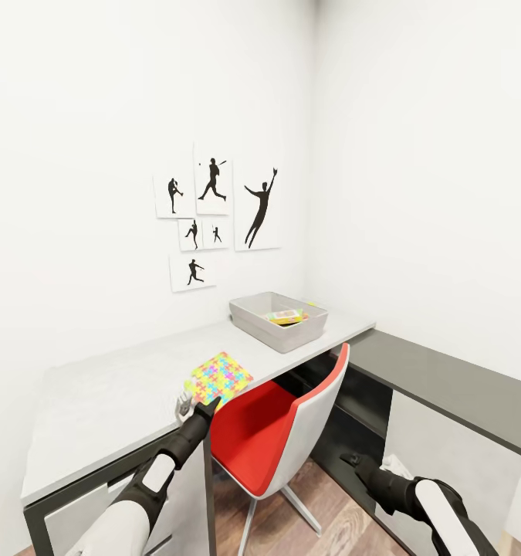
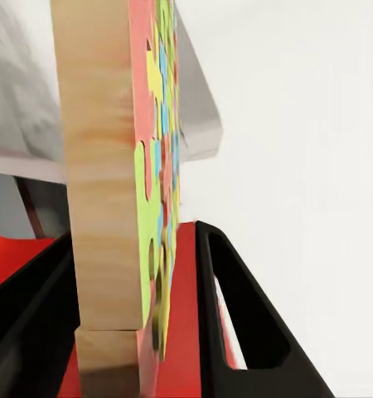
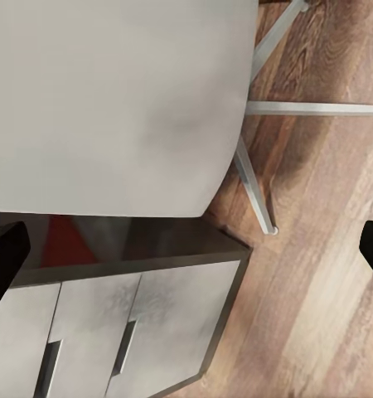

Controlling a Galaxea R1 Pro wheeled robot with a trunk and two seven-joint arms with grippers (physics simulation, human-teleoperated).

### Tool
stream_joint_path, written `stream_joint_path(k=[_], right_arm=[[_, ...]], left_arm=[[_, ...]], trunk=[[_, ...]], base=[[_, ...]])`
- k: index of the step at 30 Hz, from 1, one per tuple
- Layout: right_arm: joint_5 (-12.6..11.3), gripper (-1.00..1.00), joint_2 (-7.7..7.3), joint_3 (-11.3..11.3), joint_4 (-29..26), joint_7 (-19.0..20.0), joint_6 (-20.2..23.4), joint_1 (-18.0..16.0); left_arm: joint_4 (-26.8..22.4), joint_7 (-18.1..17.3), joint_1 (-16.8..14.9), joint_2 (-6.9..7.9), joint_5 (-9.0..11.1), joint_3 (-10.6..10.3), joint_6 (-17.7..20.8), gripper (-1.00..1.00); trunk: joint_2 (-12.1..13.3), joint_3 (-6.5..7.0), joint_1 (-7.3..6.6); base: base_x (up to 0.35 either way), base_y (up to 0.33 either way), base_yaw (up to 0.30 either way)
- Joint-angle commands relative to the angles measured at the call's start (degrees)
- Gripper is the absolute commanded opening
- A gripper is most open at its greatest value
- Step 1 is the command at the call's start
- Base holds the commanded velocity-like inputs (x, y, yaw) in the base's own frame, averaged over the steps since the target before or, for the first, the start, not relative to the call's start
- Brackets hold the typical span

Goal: Put all the toys in the child's room - the three board games (two on the bed and one on the table), the two jigsaw puzzles on the table, and the tennis ball on the table - inside the toy box on the table in the child's room.

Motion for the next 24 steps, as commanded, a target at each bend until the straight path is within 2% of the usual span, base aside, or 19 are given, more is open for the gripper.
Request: stream_joint_path(k=[1,9,12,15,17,19,20,22,24], right_arm=[[-0.6,1.0,0.0,-0.04,-0.08,-0.52,0.18,-0.03],[-0.63,1.0,-0.09,-0.04,-0.08,-0.52,0.18,-0.03],[-0.61,1.0,-0.09,-0.04,-0.08,-0.52,0.18,-0.03],[-0.61,1.0,-0.09,-0.05,-0.08,-0.52,0.18,-0.03],[-0.65,1.0,-0.09,-0.09,-0.08,-0.52,0.18,-0.03],[-0.69,1.0,-0.12,-0.11,-0.08,-0.52,0.18,-0.04],[-0.71,1.0,-0.15,-0.11,-0.08,-0.52,0.2,-0.04],[-0.85,1.0,-0.26,-0.12,-0.08,-0.52,0.23,-0.04],[-0.9,1.0,-0.31,-0.12,-0.08,-0.52,0.25,-0.05]], left_arm=[[-0.1,-0.63,-0.04,-0.04,0.34,0.25,1.38,-1.0],[-1.88,-4.09,-0.03,0.29,0.27,0.3,5.99,-1.0],[-5.28,-4.57,-0.01,0.43,0.22,-0.04,12.44,-1.0],[-12.78,-4.69,0.14,0.81,0.08,-2.93,21.72,-1.0],[-16.98,-4.75,0.36,1.46,0.09,-4.53,25.62,-1.0],[-21.53,-4.83,0.59,2.95,0.14,-5.81,31.08,-1.0],[-22.39,-4.84,0.62,3.35,0.15,-5.99,32.46,-1.0],[-24.79,-4.87,0.7,4.95,0.17,-6.34,37.56,-1.0],[-25.9,-4.88,0.72,6.4,0.23,-6.45,40.45,-1.0]], trunk=[[-0.04,-0.07,0.0],[-0.04,-0.07,0.0],[-0.04,-0.07,0.0],[-0.04,-0.07,0.0],[-0.04,-0.07,0.0],[-0.04,-0.07,0.0],[-0.04,-0.07,0.0],[-0.04,-0.07,0.0],[-0.04,-0.07,0.0]], base=[[0.0,0.0,0.0],[0.0,0.0,0.0],[0.0,0.0,0.0],[0.0,0.0,0.0],[0.0,0.0,0.0],[0.0,0.0,0.0],[0.0,0.0,0.0],[0.0,0.0,0.0],[0.0,0.0,0.0]])
